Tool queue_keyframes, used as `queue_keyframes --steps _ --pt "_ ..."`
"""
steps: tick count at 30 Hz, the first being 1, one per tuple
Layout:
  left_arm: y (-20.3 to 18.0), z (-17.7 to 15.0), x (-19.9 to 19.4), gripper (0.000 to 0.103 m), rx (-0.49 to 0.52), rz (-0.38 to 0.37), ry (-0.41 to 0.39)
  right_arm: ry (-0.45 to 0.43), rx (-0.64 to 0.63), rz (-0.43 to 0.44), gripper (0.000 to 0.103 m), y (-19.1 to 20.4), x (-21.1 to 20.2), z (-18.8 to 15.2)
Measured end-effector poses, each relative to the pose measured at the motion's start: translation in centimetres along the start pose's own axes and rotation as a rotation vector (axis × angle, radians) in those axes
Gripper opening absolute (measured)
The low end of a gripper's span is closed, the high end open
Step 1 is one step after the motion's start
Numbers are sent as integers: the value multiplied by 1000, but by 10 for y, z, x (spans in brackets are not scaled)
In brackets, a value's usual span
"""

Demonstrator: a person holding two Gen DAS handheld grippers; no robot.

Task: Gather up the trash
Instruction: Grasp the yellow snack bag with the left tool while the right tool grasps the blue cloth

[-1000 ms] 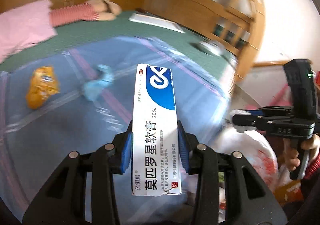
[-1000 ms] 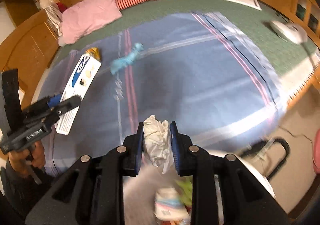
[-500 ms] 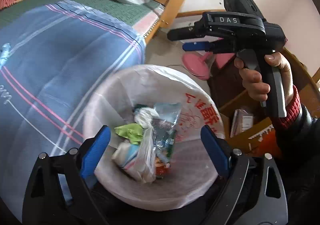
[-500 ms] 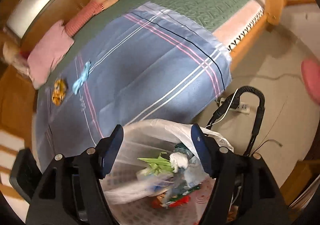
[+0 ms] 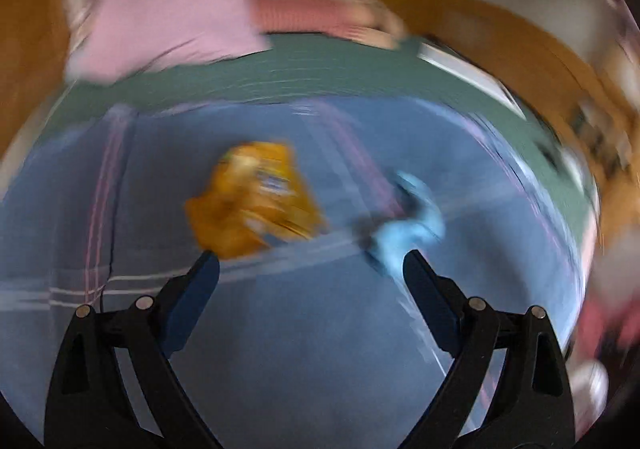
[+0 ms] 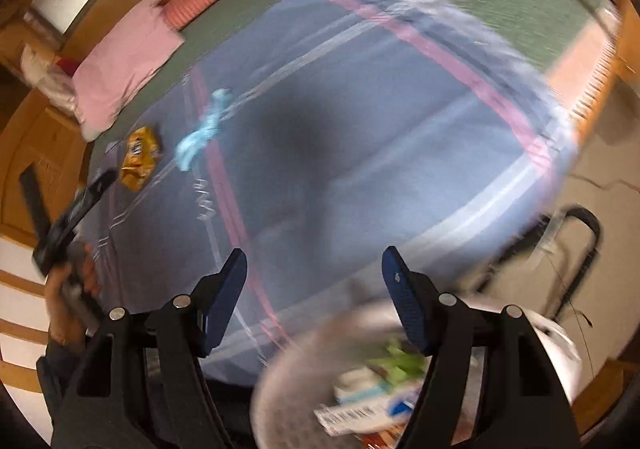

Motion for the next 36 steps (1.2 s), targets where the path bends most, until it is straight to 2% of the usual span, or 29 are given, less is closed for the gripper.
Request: queue_keyframes --steps 3,5,7,9,10,12,13,16,17,18,19,20,26,30,32,36 --pt "36 13 30 94 -166 -10 11 -7 -36 29 69 34 37 18" --pt "46 14 47 94 -191 -14 36 -33 -29 54 69 57 63 34" --pt "49 9 68 94 -174 -14 70 -40 12 113 69 82 97 54" --pt "54 4 83 93 -164 -16 89 -51 44 127 69 104 130 72" --pt "55 4 86 89 -164 -19 91 -57 48 123 69 112 141 77" --pt "56 -1 96 66 -140 -31 103 -61 48 91 69 128 170 88" --pt "54 -3 98 65 -126 -31 112 -59 49 55 69 134 186 92" --pt "56 -5 99 51 -103 -38 96 -42 38 -12 69 146 216 93" --pt "56 -5 97 49 -98 -40 92 -41 26 -32 66 149 220 91" --pt "56 -3 93 47 -94 -42 82 -39 1 -57 51 152 225 87" --pt "55 -3 91 46 -87 -37 75 -41 -28 -78 44 155 227 84" --pt "55 -1 87 45 -77 -30 68 -46 -48 -90 32 156 228 82" --pt "31 0 33 41 56 32 -35 -77 -82 -47 30 138 193 67" --pt "2 -5 -36 41 139 92 -123 -130 -148 3 30 126 128 57" --pt "-19 -13 -78 41 148 112 -179 -150 -195 32 30 120 93 51" --pt "-55 -44 -153 42 164 101 -234 -183 -295 96 30 101 9 29"
Point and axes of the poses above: each gripper's, at about its wrist camera, not at the fingertips, and x roughly the way its jaws point, y to its left, z to its top, the point moved 3 cm from there along x, roughly the way its jaws point, and after that the axes turned 8 degrees about -y, right-handed, at the moved point
